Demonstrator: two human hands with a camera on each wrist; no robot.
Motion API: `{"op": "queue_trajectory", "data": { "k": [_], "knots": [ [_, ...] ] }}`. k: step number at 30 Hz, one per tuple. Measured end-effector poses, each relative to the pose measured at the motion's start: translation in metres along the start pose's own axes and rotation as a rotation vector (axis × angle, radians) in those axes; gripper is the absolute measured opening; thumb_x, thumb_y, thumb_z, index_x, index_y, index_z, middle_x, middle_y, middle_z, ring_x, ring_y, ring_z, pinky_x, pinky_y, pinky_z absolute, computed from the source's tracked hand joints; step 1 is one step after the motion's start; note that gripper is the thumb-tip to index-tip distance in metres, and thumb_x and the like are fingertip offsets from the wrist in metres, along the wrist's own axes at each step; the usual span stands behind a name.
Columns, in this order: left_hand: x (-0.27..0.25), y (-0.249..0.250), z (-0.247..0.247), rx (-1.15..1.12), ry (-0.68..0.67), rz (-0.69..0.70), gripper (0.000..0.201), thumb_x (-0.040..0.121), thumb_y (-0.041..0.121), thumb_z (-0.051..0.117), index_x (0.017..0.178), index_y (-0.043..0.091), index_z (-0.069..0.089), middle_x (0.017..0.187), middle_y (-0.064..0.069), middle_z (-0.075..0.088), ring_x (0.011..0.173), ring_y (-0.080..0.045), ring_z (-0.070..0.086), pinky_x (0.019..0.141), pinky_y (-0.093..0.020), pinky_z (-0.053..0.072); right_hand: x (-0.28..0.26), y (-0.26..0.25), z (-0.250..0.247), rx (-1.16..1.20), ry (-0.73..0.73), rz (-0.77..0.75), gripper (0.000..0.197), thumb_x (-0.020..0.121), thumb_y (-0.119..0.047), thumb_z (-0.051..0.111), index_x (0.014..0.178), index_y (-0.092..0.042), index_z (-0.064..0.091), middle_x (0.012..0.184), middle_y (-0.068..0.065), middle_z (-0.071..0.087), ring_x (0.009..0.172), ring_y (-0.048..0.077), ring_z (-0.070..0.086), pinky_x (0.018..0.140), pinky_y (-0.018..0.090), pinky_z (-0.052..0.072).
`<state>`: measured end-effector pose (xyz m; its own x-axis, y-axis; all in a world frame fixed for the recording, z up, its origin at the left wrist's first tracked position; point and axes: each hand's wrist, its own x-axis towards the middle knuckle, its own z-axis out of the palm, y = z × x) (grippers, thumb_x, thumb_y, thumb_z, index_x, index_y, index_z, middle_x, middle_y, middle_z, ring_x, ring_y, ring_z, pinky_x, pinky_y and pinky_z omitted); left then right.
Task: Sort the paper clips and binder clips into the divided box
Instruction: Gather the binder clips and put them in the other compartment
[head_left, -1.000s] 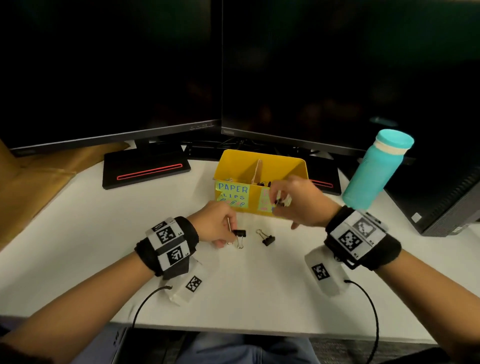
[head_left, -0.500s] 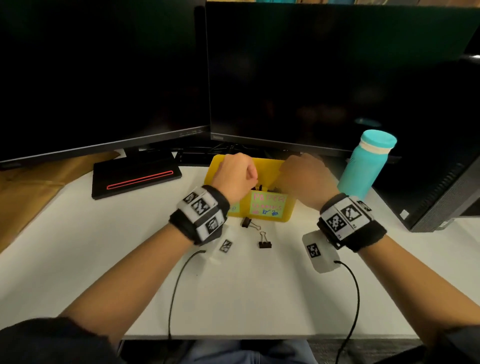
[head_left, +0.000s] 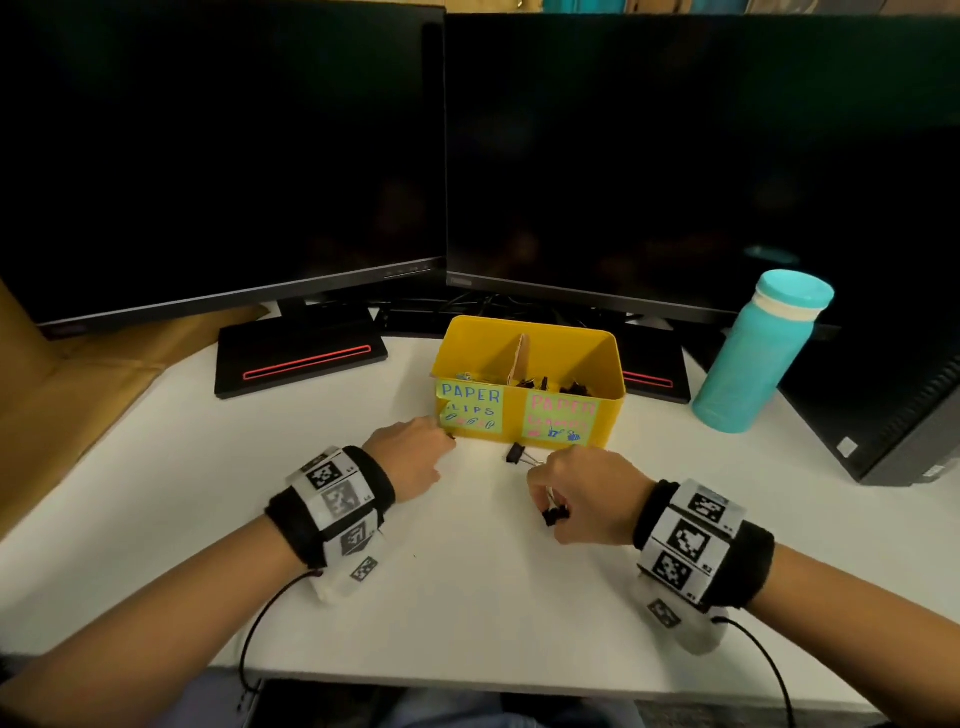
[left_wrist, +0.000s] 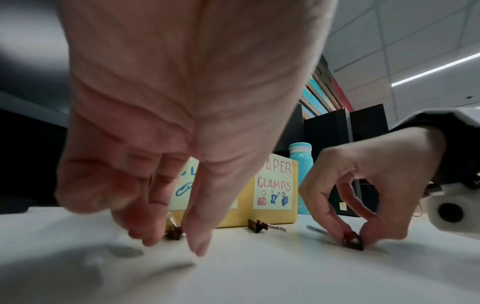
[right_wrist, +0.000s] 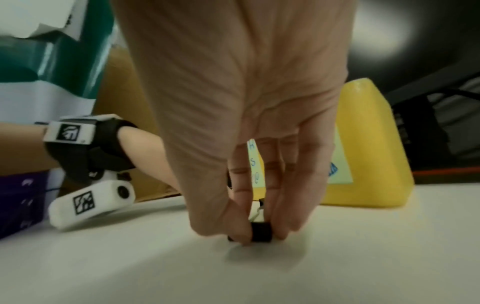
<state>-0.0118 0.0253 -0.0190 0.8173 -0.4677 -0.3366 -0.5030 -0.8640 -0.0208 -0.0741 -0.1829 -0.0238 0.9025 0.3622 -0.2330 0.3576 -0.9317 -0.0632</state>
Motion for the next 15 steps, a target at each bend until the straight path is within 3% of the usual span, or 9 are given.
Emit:
{"op": "queue_trajectory", "data": {
  "k": [2, 5, 7, 9, 11, 13, 15],
  "knots": [
    [0.001, -0.001, 0.002, -0.018, 0.062, 0.000, 0.032, 0.092, 0.019, 0.051, 0.123, 0.010, 0.054, 0.128, -0.010, 0.046, 0.109, -0.030, 0.054, 0.080, -0.038, 0.045, 0.003, -0.005, -0.003, -0.168, 0.084, -0.038, 0.023, 0.080, -0.012, 0.055, 0.102, -0.017, 0.060, 0.098, 0.006, 0.063, 0.076, 0.023, 0.053, 0.054, 0.027, 0.035],
    [-0.001, -0.002, 0.003, -0.110, 0.169, -0.020, 0.023, 0.090, 0.018, 0.056, 0.110, 0.010, 0.064, 0.121, -0.007, 0.047, 0.099, -0.026, 0.055, 0.071, -0.032, 0.041, 0.011, -0.011, -0.009, -0.394, 0.176, -0.142, 0.030, 0.082, -0.006, 0.060, 0.109, -0.019, 0.061, 0.098, 0.012, 0.063, 0.077, 0.031, 0.063, 0.052, 0.034, 0.047],
    [-0.006, -0.004, 0.002, -0.192, 0.251, -0.049, 0.015, 0.088, 0.017, 0.058, 0.099, 0.011, 0.067, 0.116, -0.006, 0.049, 0.091, -0.024, 0.056, 0.069, -0.031, 0.041, 0.017, -0.011, -0.010, -0.395, 0.188, -0.201, 0.039, 0.084, -0.005, 0.060, 0.118, -0.023, 0.058, 0.110, 0.013, 0.057, 0.088, 0.032, 0.061, 0.055, 0.037, 0.052],
    [-0.007, -0.009, 0.003, -0.249, 0.254, -0.075, 0.022, 0.087, 0.019, 0.062, 0.108, 0.015, 0.063, 0.118, -0.007, 0.049, 0.097, -0.027, 0.057, 0.075, -0.032, 0.045, 0.022, -0.010, -0.004, -0.365, 0.133, -0.159, 0.052, 0.090, -0.004, 0.049, 0.137, -0.024, 0.039, 0.125, 0.015, 0.044, 0.108, 0.034, 0.050, 0.066, 0.041, 0.053],
    [-0.008, -0.014, 0.005, -0.270, 0.138, -0.058, 0.041, 0.085, 0.023, 0.066, 0.124, 0.020, 0.054, 0.123, -0.007, 0.047, 0.107, -0.028, 0.055, 0.086, -0.034, 0.045, 0.024, -0.013, 0.004, -0.359, 0.079, -0.120, 0.058, 0.091, -0.008, 0.047, 0.144, -0.022, 0.028, 0.130, 0.015, 0.040, 0.115, 0.034, 0.045, 0.075, 0.042, 0.054],
    [-0.010, -0.015, 0.008, -0.267, 0.074, -0.033, 0.047, 0.084, 0.024, 0.067, 0.129, 0.022, 0.053, 0.126, -0.007, 0.048, 0.110, -0.027, 0.054, 0.088, -0.033, 0.043, 0.026, -0.012, 0.015, -0.325, 0.077, -0.106, 0.053, 0.092, -0.010, 0.045, 0.143, -0.018, 0.032, 0.131, 0.016, 0.041, 0.116, 0.034, 0.047, 0.082, 0.043, 0.055],
    [-0.013, -0.015, 0.011, -0.246, 0.105, -0.026, 0.047, 0.084, 0.026, 0.066, 0.129, 0.023, 0.053, 0.124, -0.007, 0.048, 0.109, -0.026, 0.054, 0.087, -0.033, 0.044, 0.025, -0.009, 0.018, -0.248, 0.090, -0.103, 0.043, 0.093, -0.009, 0.044, 0.136, -0.016, 0.043, 0.127, 0.015, 0.047, 0.111, 0.034, 0.052, 0.085, 0.042, 0.054]
  ]
}}
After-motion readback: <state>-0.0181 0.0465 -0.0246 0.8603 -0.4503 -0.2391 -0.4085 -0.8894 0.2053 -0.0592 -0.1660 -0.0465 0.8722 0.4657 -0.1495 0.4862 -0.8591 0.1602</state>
